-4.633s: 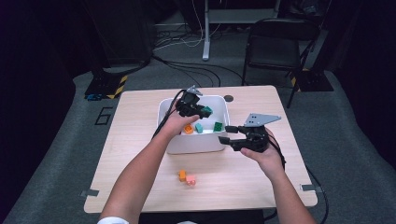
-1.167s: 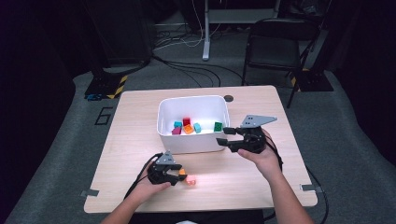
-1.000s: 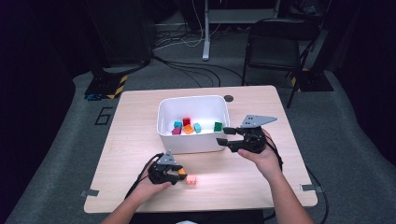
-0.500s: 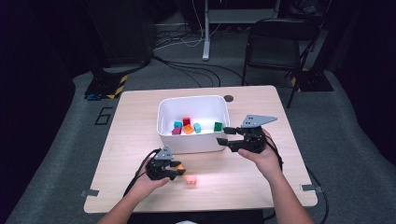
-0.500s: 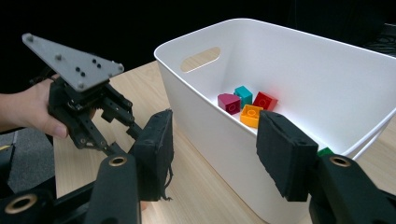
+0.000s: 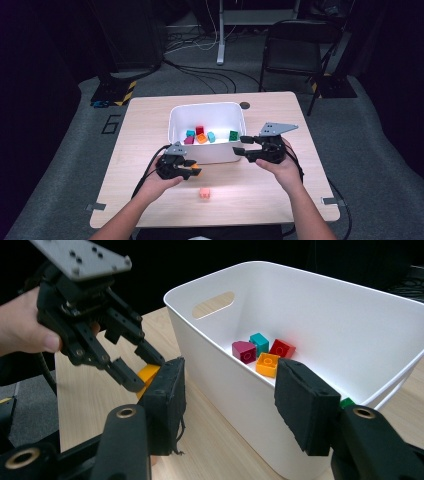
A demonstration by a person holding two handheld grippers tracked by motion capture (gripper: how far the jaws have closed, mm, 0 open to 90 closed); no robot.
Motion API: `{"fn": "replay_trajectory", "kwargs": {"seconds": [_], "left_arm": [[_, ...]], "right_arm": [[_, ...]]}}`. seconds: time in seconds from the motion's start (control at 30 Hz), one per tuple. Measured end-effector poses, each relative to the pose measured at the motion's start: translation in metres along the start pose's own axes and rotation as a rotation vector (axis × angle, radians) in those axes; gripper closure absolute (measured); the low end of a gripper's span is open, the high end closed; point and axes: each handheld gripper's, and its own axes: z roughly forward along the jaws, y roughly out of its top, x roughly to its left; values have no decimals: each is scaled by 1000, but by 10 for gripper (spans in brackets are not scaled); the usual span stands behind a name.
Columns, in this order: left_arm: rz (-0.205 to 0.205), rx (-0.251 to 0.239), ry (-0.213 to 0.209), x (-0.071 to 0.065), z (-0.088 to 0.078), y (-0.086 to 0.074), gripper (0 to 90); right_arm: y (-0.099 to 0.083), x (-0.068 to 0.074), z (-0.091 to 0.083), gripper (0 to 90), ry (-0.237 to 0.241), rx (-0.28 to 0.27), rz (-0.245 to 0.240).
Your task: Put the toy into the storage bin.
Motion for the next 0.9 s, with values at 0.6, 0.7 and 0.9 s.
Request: {"fn": "replay_trajectory", "kwargs": {"seconds": [0.6,0.7,0.9], "left_arm": [[14,-65,33,21,-17,80,586],[15,-69,34,26,-12,92,586],[21,-73,41,38,5,109,586]], "right_arm": [[0,-3,-4,457,-4,-11,7],[0,-4,-5,457,-6,-13,7],[0,-6,-7,457,-8,-18,13]]}}
